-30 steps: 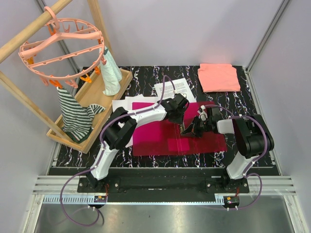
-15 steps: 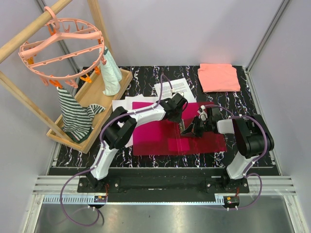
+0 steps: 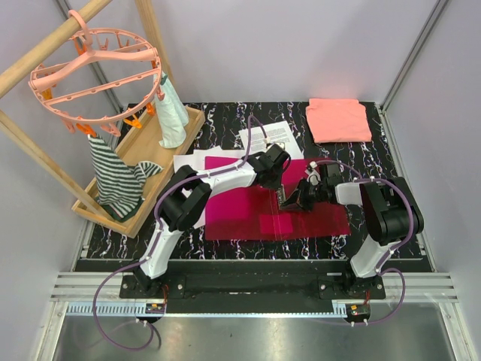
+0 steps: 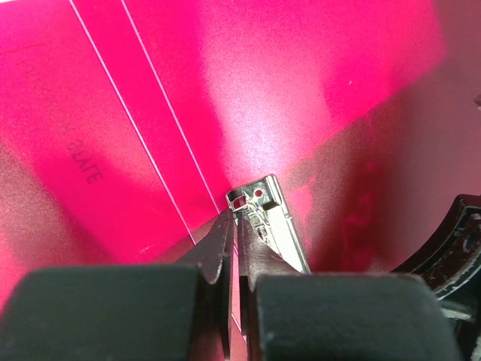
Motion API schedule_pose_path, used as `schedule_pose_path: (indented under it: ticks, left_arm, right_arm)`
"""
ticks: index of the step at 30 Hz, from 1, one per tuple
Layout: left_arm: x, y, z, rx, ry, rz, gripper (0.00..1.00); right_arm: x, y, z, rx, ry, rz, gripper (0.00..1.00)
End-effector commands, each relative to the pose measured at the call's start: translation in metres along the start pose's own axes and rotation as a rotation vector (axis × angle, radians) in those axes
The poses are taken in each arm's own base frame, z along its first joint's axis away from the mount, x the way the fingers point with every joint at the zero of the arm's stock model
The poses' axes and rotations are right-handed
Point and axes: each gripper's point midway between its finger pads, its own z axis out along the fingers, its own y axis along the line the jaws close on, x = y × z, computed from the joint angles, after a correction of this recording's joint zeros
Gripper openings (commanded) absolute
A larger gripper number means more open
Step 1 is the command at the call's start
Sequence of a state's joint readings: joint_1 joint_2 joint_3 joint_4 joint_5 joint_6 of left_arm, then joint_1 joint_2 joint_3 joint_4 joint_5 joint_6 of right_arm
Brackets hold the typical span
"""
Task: Put the files into the folder
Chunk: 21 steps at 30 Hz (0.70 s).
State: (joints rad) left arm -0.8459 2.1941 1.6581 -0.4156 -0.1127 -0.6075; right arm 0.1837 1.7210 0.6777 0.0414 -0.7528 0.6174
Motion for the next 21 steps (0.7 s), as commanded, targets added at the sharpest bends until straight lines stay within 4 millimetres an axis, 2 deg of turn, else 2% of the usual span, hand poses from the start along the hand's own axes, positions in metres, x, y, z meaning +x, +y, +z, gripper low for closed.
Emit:
schedule_pose_path:
  ticks: [1, 8, 11, 15, 19, 21]
  left_arm:
    - [-0.002, 0.008, -0.004, -0.024, 0.0, 0.022, 0.0]
    - [-0.001, 0.006, -0.004, -0.014, 0.007, 0.011, 0.0]
    - [0.0, 0.005, -0.004, -0.014, 0.009, -0.001, 0.0]
    - [0.0, 0.007, -0.006, -0.02, 0.008, -0.025, 0.0]
    - [0.004, 0.007, -0.005, -0.024, 0.019, -0.071, 0.0]
    - [0.005, 0.005, -0.005, -0.018, 0.023, -0.098, 0.0]
  right_arm:
    - [-0.018, 0.009, 0.0, 0.01, -0.034, -0.059, 0.12]
    - [-0.016, 0.01, 0.002, -0.011, -0.022, -0.054, 0.16]
    - [-0.012, 0.017, 0.004, -0.036, -0.006, -0.071, 0.24]
    - [-0.005, 0.03, 0.006, -0.067, -0.004, -0.097, 0.26]
    - [0.009, 0.037, 0.019, -0.083, 0.036, -0.102, 0.27]
    - [0.01, 0.036, 0.024, -0.094, 0.042, -0.09, 0.26]
